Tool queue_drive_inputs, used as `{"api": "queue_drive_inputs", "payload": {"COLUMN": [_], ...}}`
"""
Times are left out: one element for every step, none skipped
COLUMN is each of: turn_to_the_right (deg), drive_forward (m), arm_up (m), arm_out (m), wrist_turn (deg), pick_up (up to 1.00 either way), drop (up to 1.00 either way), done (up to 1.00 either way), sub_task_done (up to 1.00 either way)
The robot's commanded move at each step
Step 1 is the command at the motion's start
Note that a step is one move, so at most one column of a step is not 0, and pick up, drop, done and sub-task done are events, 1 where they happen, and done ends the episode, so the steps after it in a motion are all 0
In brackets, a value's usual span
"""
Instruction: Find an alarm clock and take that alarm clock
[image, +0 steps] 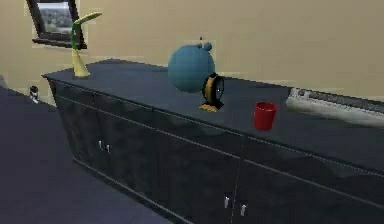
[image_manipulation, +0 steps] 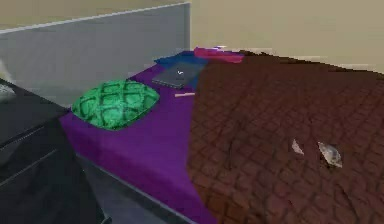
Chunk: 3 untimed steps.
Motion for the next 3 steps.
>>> {"api": "queue_drive_inputs", "payload": {"turn_to_the_right": [-45.0, -21.0, 0.0], "drive_forward": [0.00, 0.00, 0.15], "arm_up": [0.00, 0.00, 0.00], "arm_out": [0.00, 0.00, 0.00], "wrist_turn": [0.0, 0.0, 0.0], "pick_up": [0.00, 0.00, 0.00], "drop": [0.00, 0.00, 0.00], "done": [0.00, 0.00, 0.00], "sub_task_done": [0.00, 0.00, 0.00]}}
